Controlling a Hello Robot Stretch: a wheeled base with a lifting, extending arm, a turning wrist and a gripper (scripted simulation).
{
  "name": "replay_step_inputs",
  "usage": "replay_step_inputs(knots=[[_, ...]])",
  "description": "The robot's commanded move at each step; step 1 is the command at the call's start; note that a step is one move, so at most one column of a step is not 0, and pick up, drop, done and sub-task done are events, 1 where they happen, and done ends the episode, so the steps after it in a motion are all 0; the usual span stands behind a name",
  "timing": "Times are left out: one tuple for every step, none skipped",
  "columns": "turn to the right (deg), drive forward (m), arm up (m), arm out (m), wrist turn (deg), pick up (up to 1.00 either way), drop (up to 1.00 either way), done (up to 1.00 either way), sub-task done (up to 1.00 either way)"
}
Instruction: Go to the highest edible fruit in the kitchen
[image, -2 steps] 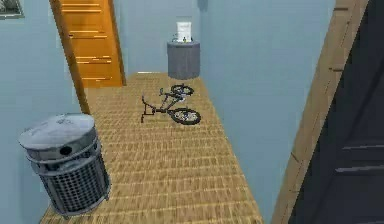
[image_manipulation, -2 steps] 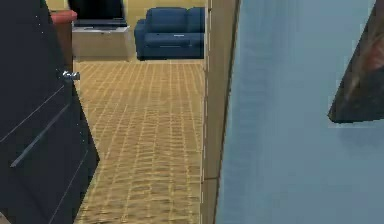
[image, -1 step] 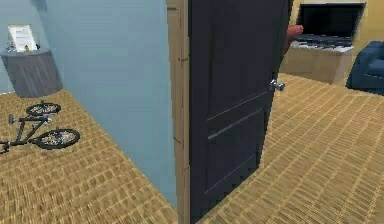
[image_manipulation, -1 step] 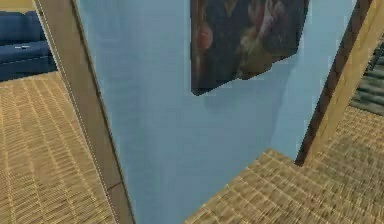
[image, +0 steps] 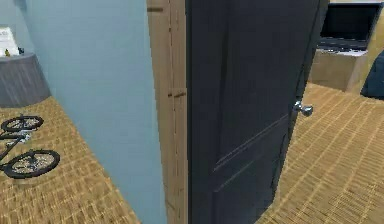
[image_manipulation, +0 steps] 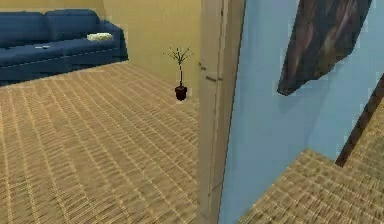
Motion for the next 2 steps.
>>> replay_step_inputs(knots=[[45.0,0.0,0.0,0.0,0.0,0.0,0.0,0.0,0.0],[3.0,0.0,0.0,0.0,0.0,0.0,0.0,0.0,0.0]])
